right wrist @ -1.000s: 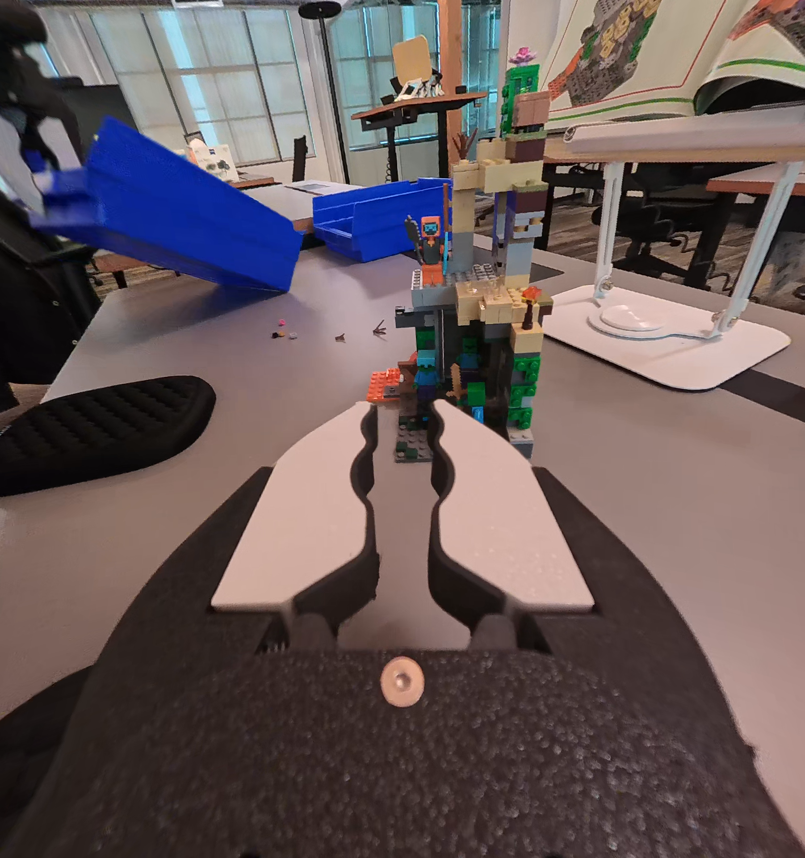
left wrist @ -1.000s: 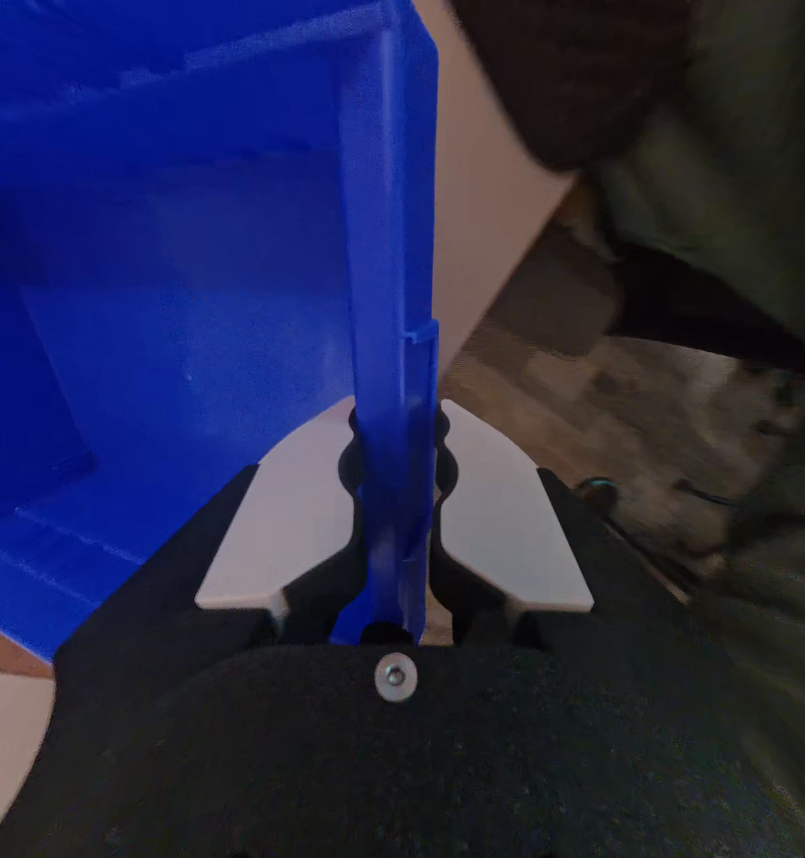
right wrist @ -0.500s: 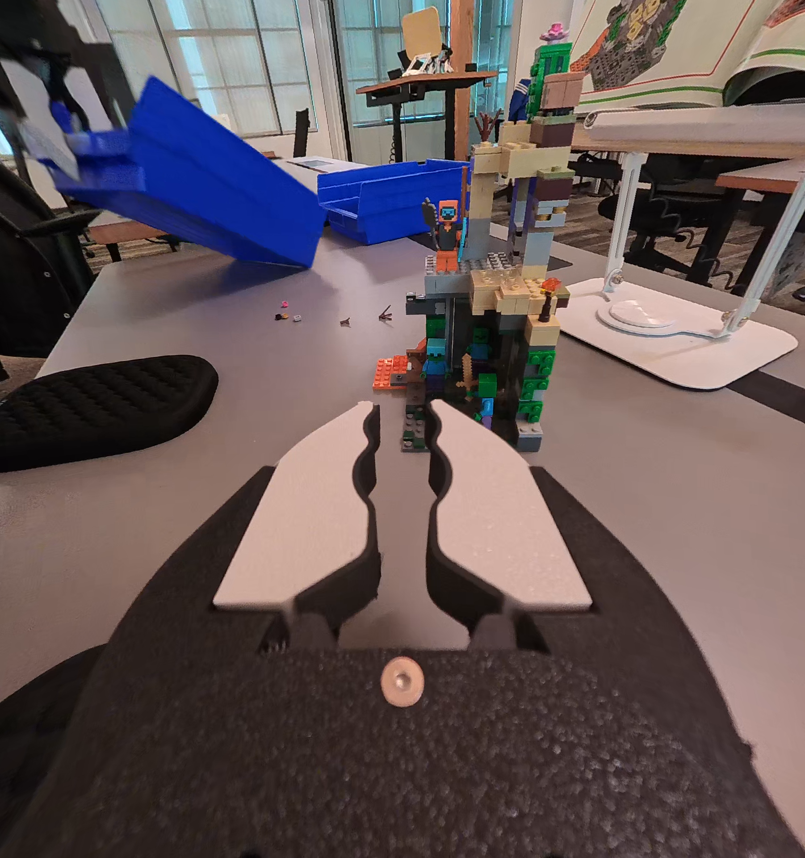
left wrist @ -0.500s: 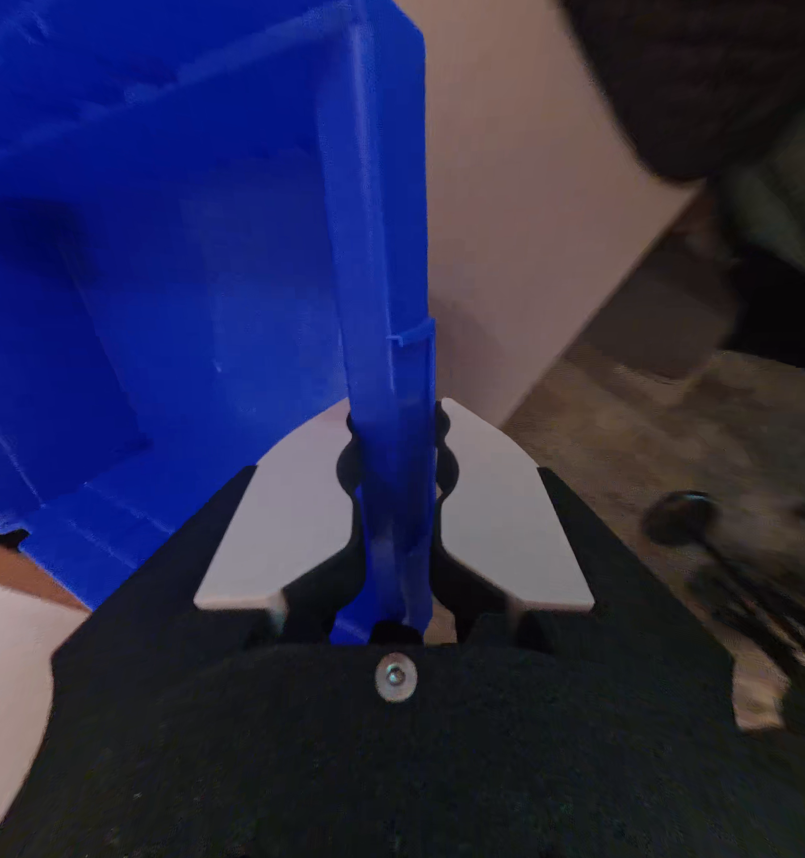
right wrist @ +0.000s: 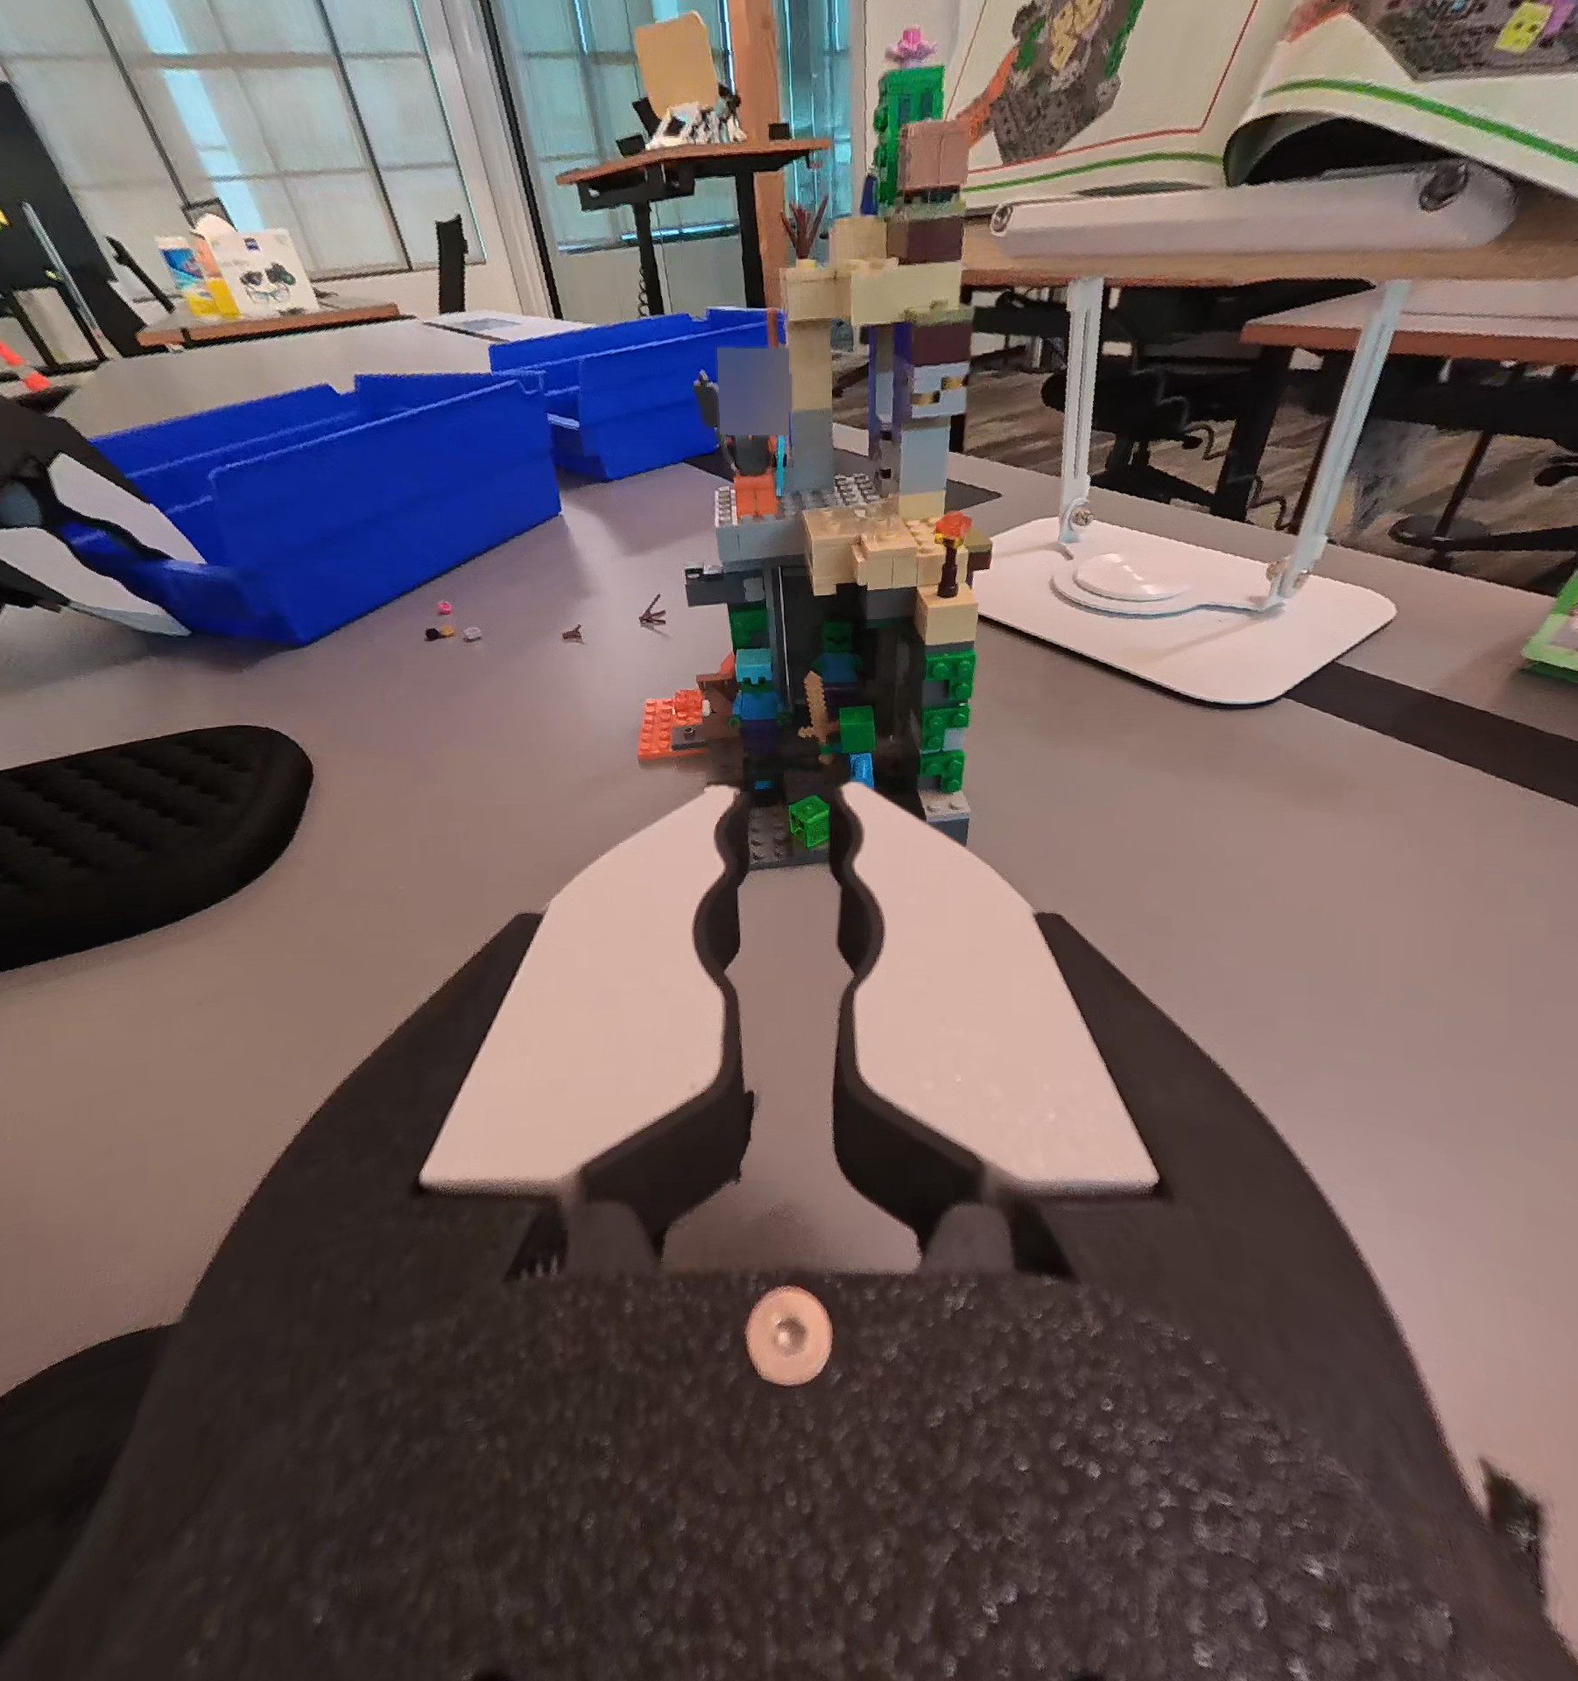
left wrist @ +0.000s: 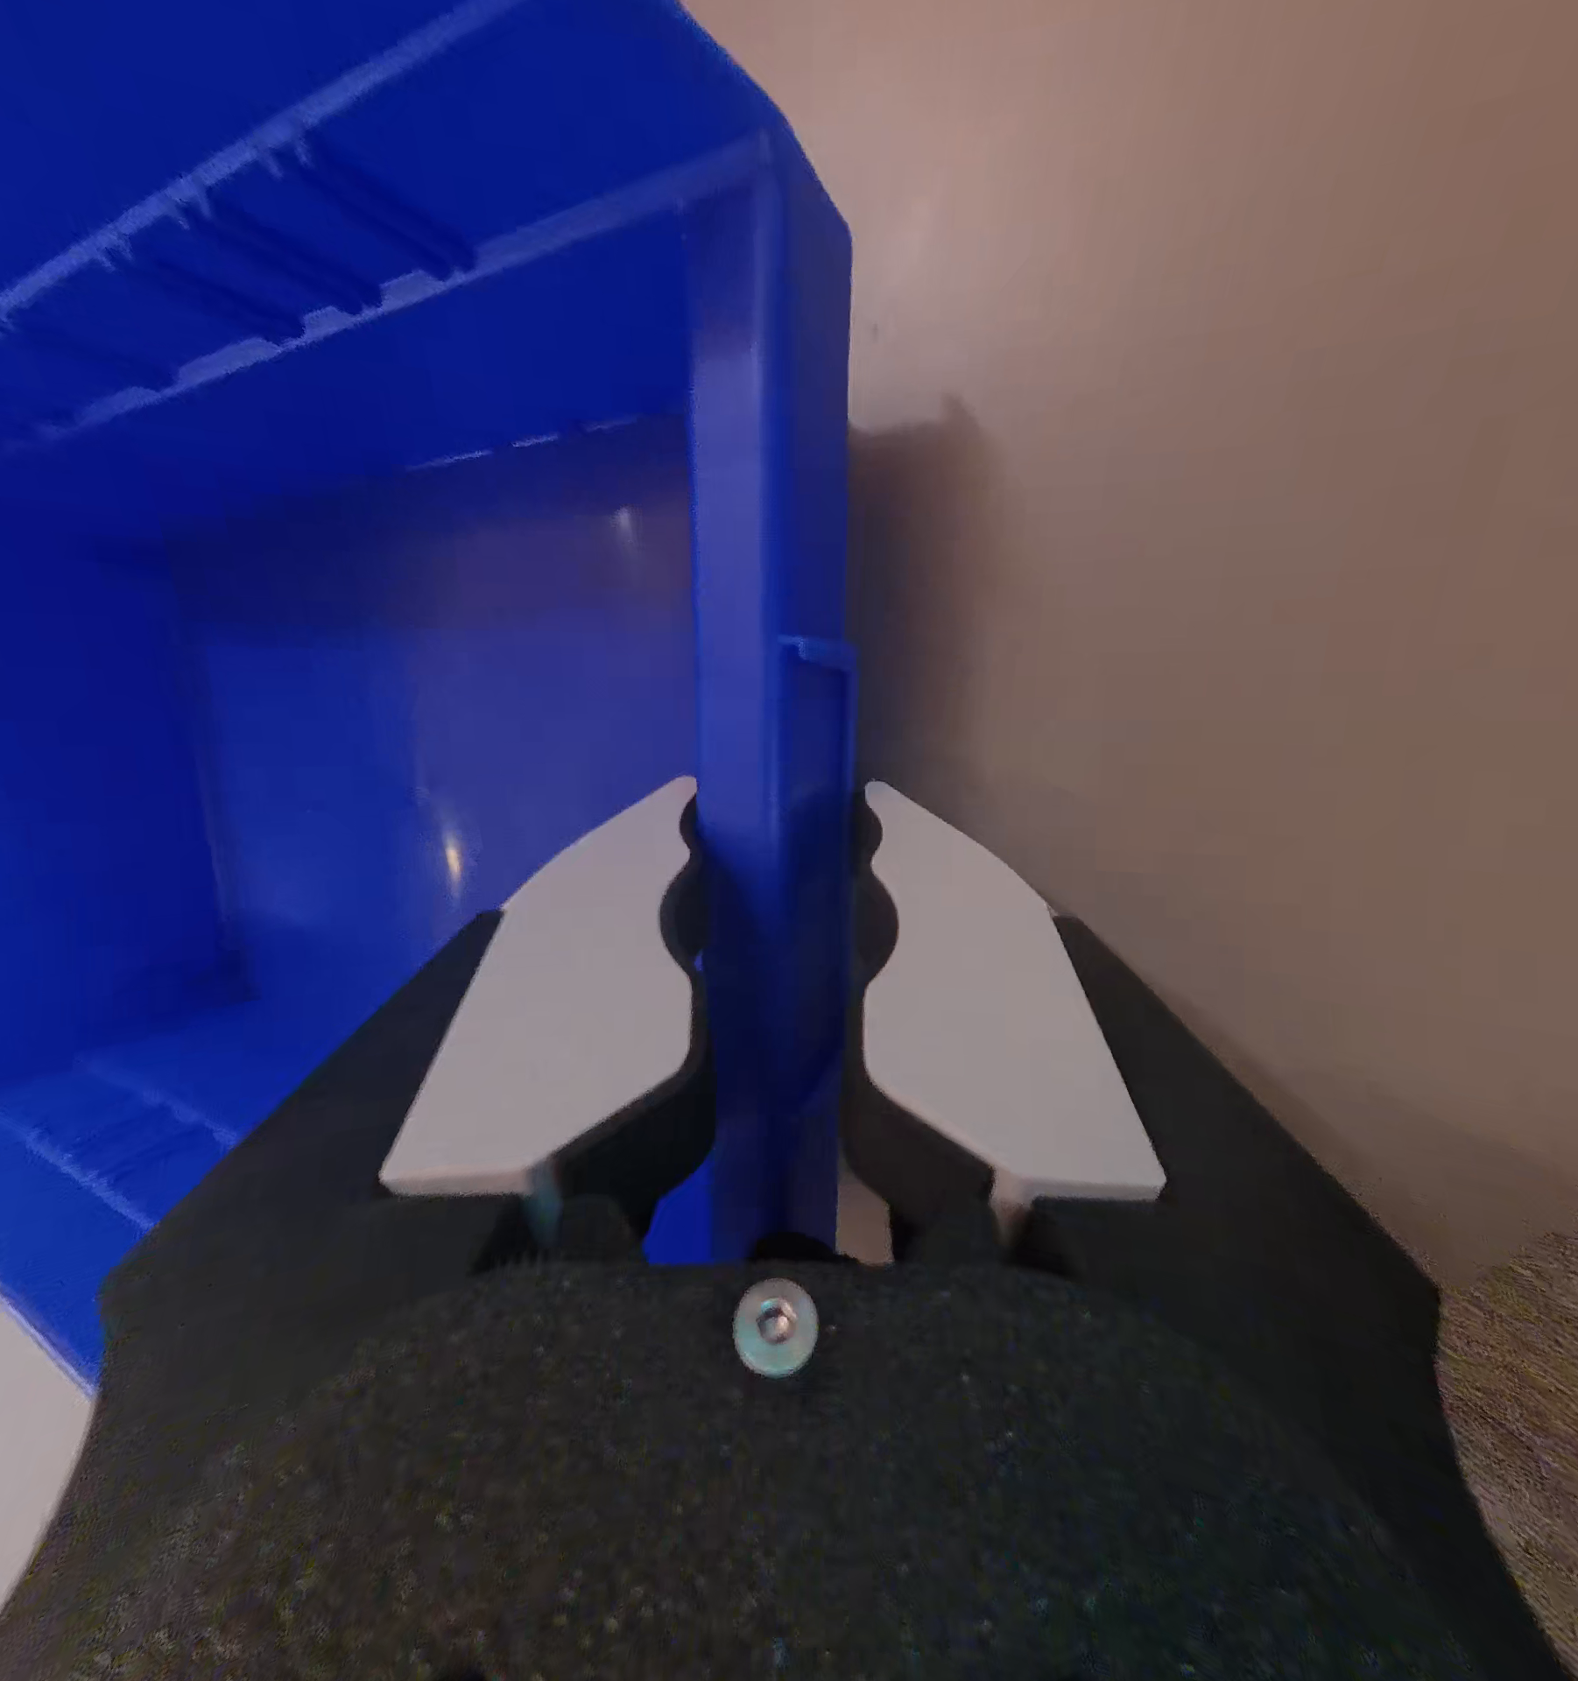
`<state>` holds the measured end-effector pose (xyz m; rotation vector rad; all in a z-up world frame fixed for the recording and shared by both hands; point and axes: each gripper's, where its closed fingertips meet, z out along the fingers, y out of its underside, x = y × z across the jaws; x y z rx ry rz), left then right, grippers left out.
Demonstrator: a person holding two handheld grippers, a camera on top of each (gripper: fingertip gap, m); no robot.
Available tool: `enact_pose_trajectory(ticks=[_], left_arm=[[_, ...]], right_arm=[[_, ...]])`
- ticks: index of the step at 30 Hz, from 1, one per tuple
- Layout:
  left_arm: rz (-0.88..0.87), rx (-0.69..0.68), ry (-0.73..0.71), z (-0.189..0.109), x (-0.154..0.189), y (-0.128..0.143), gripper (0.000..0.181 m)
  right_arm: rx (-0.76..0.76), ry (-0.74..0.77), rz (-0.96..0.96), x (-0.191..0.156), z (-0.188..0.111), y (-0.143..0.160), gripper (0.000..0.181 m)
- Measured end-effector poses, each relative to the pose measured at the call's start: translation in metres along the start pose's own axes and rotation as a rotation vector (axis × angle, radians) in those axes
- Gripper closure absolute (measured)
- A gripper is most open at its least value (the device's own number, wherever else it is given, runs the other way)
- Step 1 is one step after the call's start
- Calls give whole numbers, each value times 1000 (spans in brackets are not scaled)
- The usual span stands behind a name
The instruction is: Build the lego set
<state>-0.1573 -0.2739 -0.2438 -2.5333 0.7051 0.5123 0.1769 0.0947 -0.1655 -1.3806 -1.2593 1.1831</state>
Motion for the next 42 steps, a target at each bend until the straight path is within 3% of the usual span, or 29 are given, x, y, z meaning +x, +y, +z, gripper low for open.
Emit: enact_pose_trajectory(ticks=[7,12,16,19,25,30,36,42], left_arm=[[-26,38,-81,-1,-7,3,149],[-152,152,-138,-20,-9,-9,148],[-305,392,-180,-47,-11,-58,154],[-391,604,-173,-66,-11,-108,161],[-479,868,-143,-57,-10,-205,170],[-500,929,-99,-24,-12,-266,180],[-555,927,4,10,-24,-319,181],[-635,934,-2,41,-46,-340,181]], right_arm=[[-17,-8,-11,-7,6,4,164],[-24,21,-16,-3,5,3,154],[0,51,-20,2,4,-1,149],[3,51,-29,1,4,-2,150],[22,69,-111,-3,2,-7,165],[13,81,-122,-4,1,-6,170],[30,138,-119,6,-1,-6,181],[61,194,-100,17,-5,-7,181]])
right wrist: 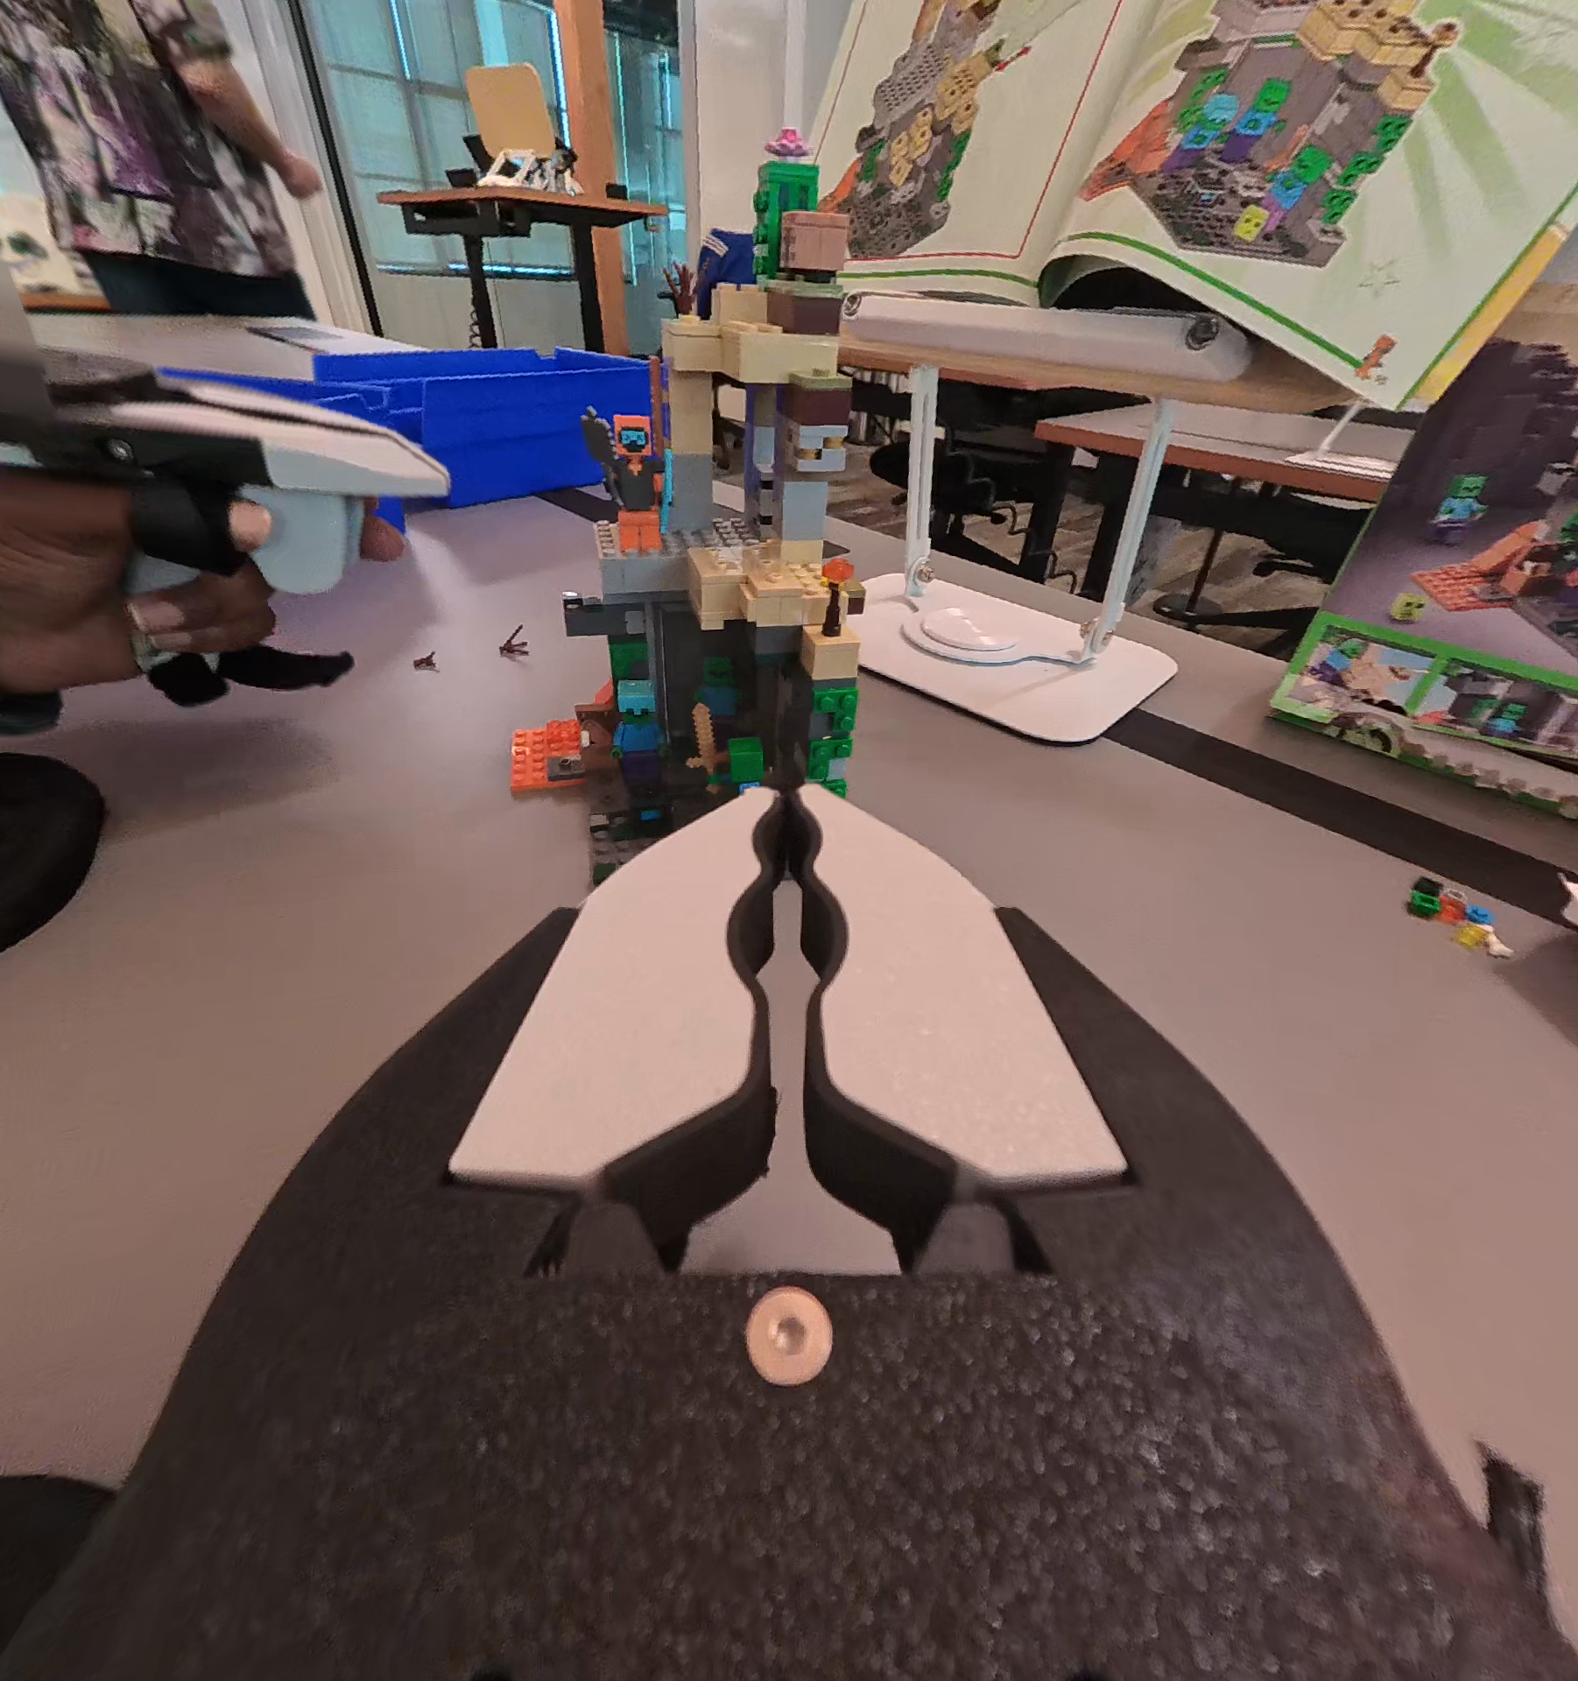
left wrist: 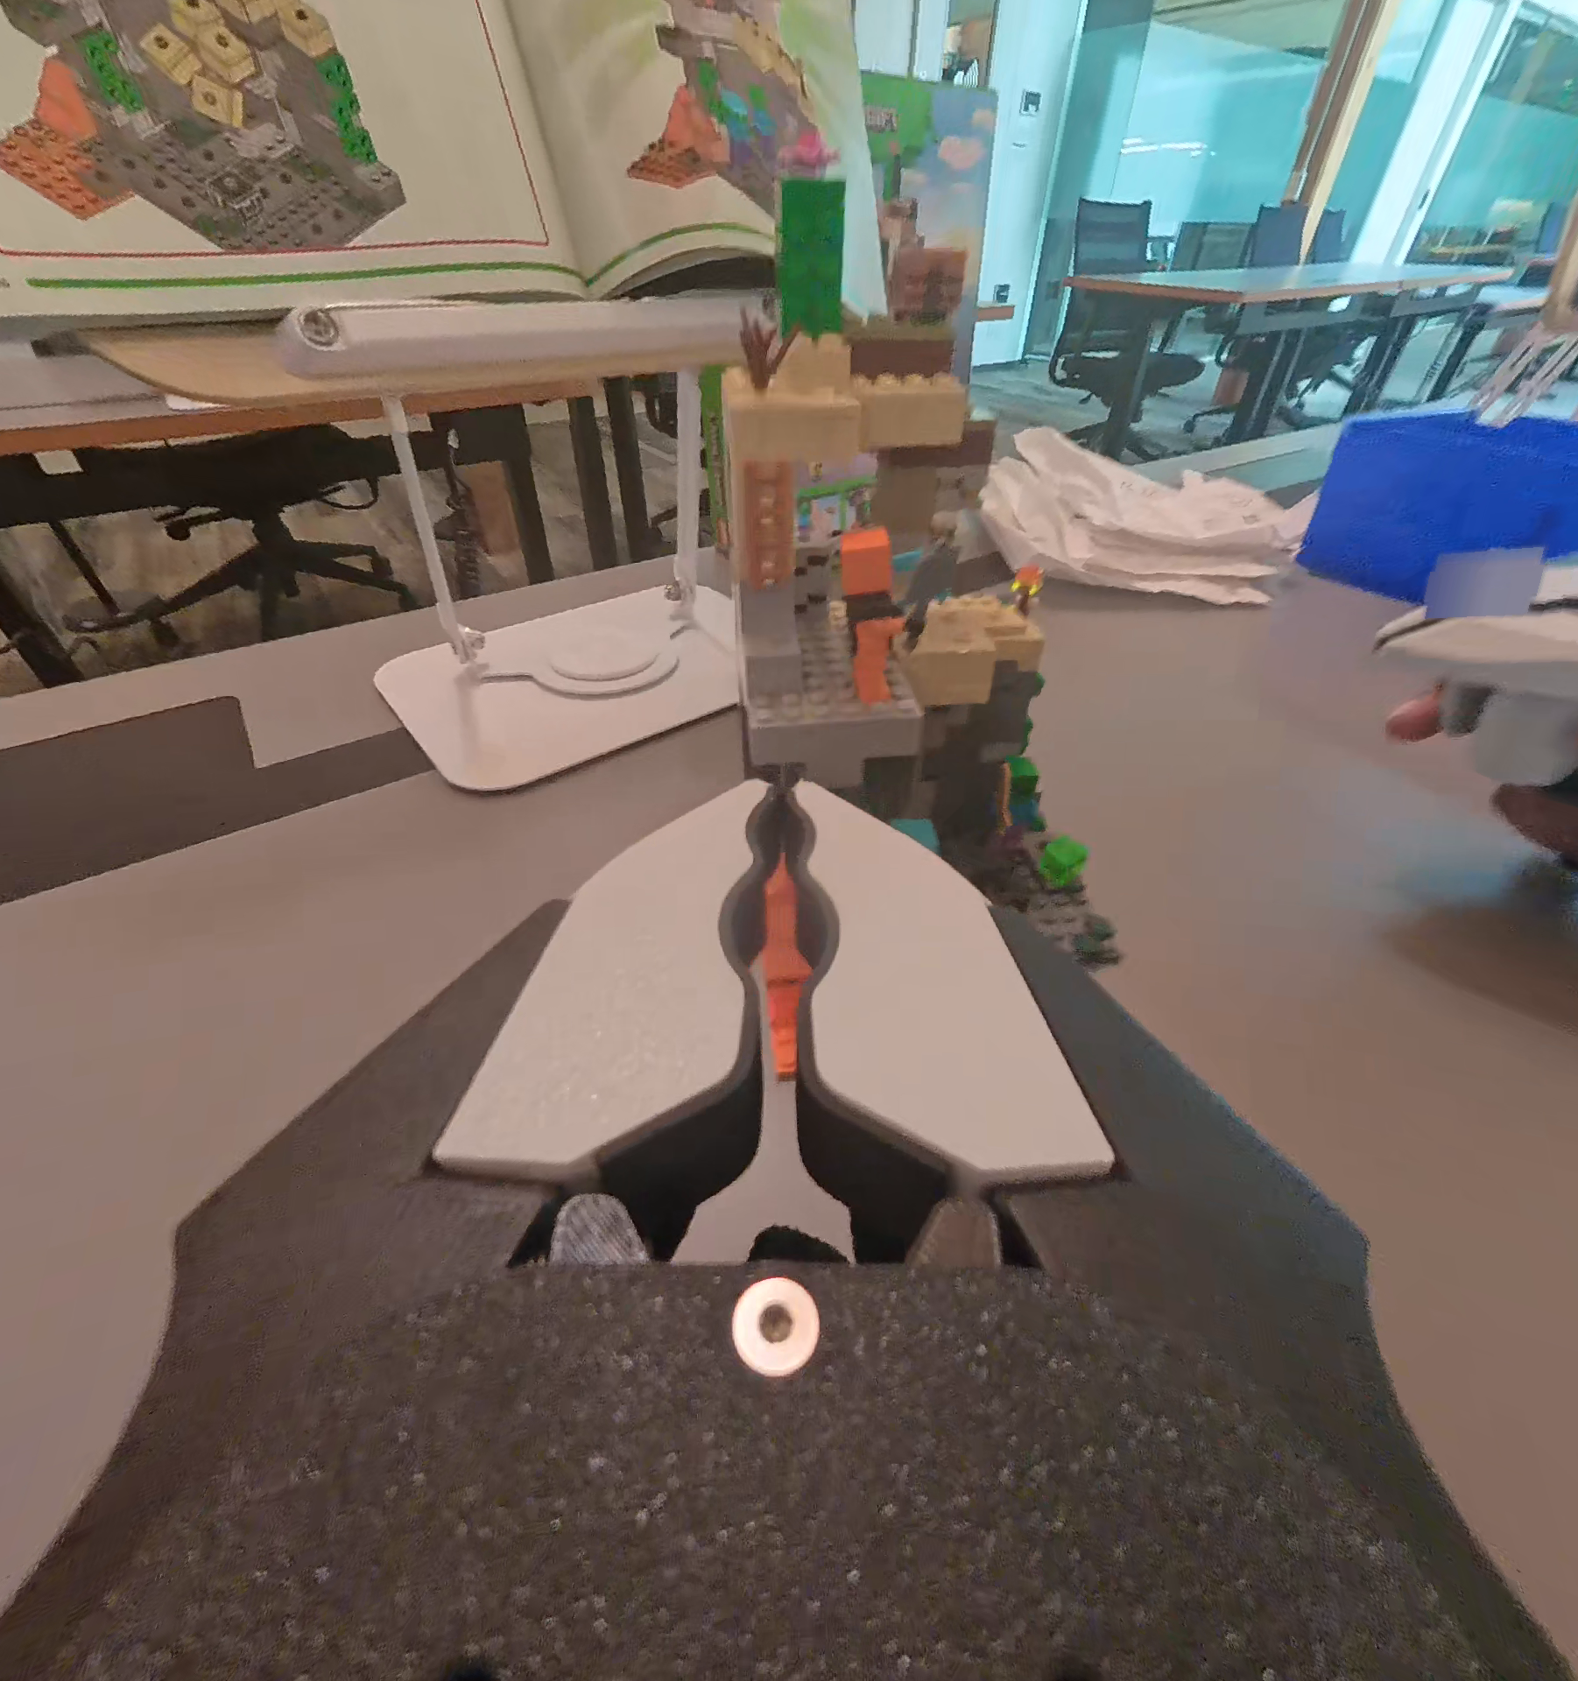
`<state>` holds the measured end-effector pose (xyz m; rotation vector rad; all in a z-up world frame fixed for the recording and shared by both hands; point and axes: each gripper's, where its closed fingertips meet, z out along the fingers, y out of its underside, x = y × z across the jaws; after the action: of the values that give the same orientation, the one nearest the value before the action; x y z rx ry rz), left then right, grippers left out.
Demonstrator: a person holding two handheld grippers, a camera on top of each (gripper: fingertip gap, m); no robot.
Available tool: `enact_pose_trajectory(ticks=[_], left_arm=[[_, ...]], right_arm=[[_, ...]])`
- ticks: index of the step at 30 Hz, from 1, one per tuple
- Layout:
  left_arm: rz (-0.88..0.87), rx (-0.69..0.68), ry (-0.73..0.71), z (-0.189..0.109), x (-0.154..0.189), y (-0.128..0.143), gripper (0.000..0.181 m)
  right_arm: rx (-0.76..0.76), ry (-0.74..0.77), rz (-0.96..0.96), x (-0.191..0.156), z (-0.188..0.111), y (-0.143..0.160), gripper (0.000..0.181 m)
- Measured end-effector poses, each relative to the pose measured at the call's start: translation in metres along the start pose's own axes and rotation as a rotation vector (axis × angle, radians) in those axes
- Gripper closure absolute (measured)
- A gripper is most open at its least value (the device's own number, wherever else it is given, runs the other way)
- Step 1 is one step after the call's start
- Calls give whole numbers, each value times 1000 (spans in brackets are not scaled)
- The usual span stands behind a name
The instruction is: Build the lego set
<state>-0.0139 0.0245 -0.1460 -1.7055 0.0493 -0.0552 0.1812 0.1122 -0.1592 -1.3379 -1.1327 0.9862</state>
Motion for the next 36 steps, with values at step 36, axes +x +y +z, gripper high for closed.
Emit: enact_pose_trajectory(ticks=[36], left_arm=[[242,-136,52,0,16,48,150]], right_arm=[[-73,7,-16,-1,10,18,141]])
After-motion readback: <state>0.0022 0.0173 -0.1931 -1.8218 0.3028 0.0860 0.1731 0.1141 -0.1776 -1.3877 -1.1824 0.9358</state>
